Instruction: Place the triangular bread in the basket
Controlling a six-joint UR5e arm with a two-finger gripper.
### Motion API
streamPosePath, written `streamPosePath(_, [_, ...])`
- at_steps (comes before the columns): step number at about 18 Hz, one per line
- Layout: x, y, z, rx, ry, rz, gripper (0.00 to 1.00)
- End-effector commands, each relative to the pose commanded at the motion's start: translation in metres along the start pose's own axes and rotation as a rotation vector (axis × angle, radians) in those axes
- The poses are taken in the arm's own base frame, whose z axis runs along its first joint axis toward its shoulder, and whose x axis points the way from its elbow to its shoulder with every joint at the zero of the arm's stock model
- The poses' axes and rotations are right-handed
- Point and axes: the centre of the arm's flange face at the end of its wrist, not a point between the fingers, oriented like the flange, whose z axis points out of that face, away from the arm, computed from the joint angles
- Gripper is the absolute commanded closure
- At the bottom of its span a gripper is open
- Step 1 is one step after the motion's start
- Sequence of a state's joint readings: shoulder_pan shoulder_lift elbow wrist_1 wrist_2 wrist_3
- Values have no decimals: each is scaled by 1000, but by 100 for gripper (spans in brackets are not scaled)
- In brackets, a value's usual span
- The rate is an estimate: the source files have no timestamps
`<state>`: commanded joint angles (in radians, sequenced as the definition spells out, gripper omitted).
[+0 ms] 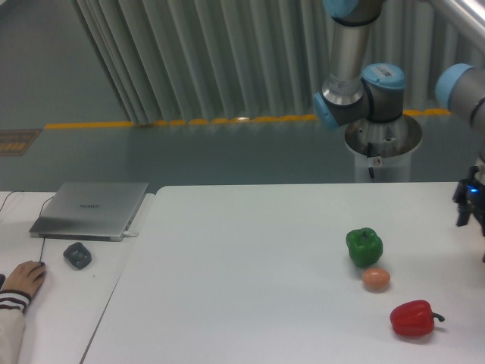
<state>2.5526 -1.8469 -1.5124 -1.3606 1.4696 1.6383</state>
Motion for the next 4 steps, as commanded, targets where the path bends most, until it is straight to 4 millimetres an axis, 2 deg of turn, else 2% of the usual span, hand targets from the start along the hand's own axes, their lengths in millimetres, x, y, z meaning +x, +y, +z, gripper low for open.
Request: streamPosePath(4, [8, -1, -1, -1, 2, -2, 0])
